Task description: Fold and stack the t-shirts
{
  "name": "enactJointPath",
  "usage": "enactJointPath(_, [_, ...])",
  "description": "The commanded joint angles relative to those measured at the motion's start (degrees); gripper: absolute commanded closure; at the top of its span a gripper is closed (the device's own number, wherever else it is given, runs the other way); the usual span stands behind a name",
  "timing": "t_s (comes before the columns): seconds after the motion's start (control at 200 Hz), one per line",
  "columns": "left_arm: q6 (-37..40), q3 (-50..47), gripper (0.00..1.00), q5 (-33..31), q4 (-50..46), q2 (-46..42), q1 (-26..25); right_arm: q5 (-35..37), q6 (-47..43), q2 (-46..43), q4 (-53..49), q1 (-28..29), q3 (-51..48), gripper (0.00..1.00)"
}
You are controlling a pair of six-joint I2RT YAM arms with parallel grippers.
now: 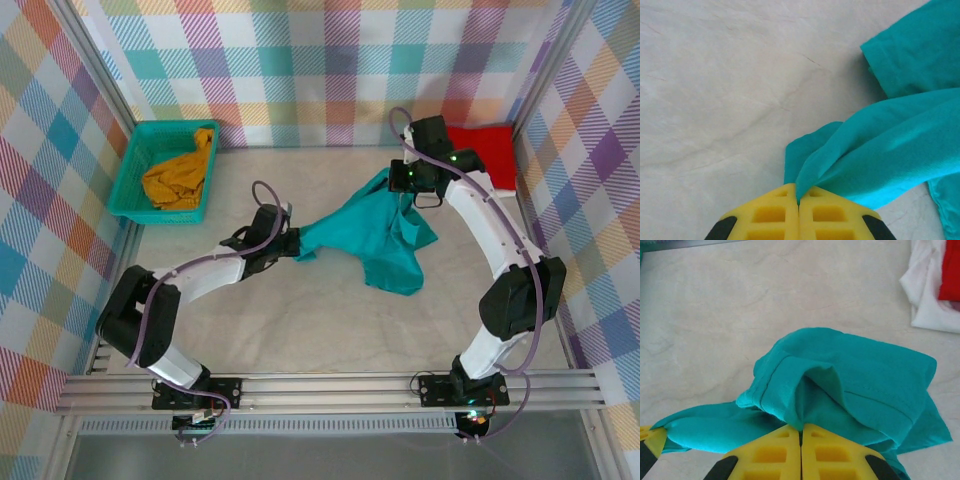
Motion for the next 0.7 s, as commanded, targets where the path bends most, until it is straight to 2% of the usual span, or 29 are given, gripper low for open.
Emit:
enactJointPath(0.0, [1.29, -2.14, 1.00, -3.09, -3.98, -1.85, 0.92, -4.39, 0.71, 0.61, 3.00, -1.65, -1.36, 0.91])
enactJointPath(0.08, [1.23, -2.88, 1.00, -4.07, -4.12, -3.04, 1.40, -5.86, 1.52, 1.32, 4.92, -2.74, -2.86, 0.91])
enactJointPath(0.105, [1.22, -2.97, 1.00, -4.06, -4.38, -3.19, 1.60, -6.63, 1.87, 1.71, 5.37, -3.14, -3.10, 0.86])
enactJointPath(0.135, [1.23, -3.02, 1.00, -4.12, -4.64, -3.34, 1.83, -7.66, 2.19, 2.12, 5.82, -3.61, -3.23, 0.72])
enactJointPath(0.15, [1.18, -3.02, 1.00, -4.17, -4.89, -3.42, 1.95, -8.19, 2.25, 2.43, 6.00, -3.81, -3.35, 0.70])
enactJointPath(0.165, [1.10, -3.01, 1.00, -4.28, -5.06, -3.51, 2.05, -8.63, 2.30, 2.70, 6.21, -4.01, -3.40, 0.73])
enactJointPath(0.2, [0.94, -3.21, 1.00, -4.45, -5.39, -3.68, 2.24, -9.22, 2.18, 3.22, 6.78, -4.26, -3.66, 0.88])
enactJointPath(0.22, [0.85, -3.37, 1.00, -4.58, -5.46, -3.82, 2.44, -9.37, 2.13, 3.42, 7.25, -4.38, -3.93, 0.91])
enactJointPath(0.27, [0.15, -3.77, 1.00, -5.38, -5.95, -4.25, 2.76, -9.61, 2.41, 4.33, 7.99, -4.90, -4.48, 0.93])
enactJointPath(0.3, [-0.23, -4.16, 1.00, -5.75, -6.19, -4.62, 3.01, -10.20, 2.70, 5.10, 8.05, -5.30, -4.53, 1.00])
enactJointPath(0.43, [-0.30, -5.72, 1.00, -5.45, -5.26, -6.48, 3.90, -12.79, 3.09, 6.95, 9.13, -5.72, -5.50, 1.00])
enactJointPath(0.485, [-0.55, -5.54, 1.00, -5.17, -5.70, -6.59, 4.33, -13.55, 3.62, 6.77, 10.03, -5.64, -6.85, 0.82])
enactJointPath(0.59, [-0.47, -5.64, 1.00, -4.38, -5.22, -6.50, 4.61, -16.30, 5.59, 4.72, 14.44, -5.55, -13.08, 0.68])
enactJointPath(0.695, [-0.43, -5.59, 1.00, -4.46, -5.22, -5.99, 4.69, -20.47, 6.95, 3.75, 19.09, -5.08, -18.84, 0.61])
